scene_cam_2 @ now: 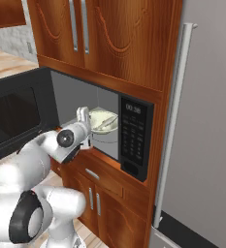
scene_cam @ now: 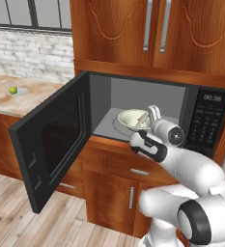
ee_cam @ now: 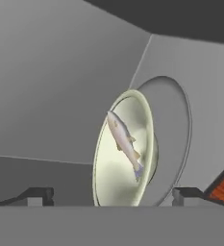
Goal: Remove the pear from the bowl and place it on the small plate. Then place the bowl with only the fish in the microwave, close the door, and press the start button to microwave the fish.
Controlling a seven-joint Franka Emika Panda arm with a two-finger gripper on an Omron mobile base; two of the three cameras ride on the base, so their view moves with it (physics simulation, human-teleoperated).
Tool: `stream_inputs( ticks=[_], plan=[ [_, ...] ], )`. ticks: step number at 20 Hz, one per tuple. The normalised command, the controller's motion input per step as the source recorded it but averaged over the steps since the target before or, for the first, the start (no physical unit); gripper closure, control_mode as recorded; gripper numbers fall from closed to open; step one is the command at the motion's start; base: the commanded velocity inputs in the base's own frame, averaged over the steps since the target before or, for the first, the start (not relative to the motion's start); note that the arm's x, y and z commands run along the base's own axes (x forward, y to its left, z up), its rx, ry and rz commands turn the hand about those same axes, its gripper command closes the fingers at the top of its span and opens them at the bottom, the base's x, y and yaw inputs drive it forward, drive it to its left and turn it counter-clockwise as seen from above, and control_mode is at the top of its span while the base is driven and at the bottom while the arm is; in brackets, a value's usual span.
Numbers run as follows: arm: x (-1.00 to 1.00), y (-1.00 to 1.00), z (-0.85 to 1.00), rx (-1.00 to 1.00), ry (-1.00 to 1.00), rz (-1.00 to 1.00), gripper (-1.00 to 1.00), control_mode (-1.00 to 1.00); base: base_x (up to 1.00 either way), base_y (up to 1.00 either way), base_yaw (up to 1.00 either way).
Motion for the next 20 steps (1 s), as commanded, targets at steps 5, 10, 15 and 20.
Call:
stream_inputs(
  ticks=[5,10,15,20],
  plan=[
    [-0.44,0.15,1.00,0.00,0.40,0.00,-1.00,-1.00,0.00,0.00,0.00],
    [-0.38,0.13,1.00,0.00,0.48,0.00,-1.00,-1.00,0.00,0.00,0.00],
    [-0.78,0.16,0.13,-0.04,0.24,0.00,-1.00,-1.00,0.00,0.00,0.00],
    [-1.00,0.40,-0.84,-0.16,-0.17,0.03,-1.00,-1.00,0.00,0.00,0.00]
  ],
)
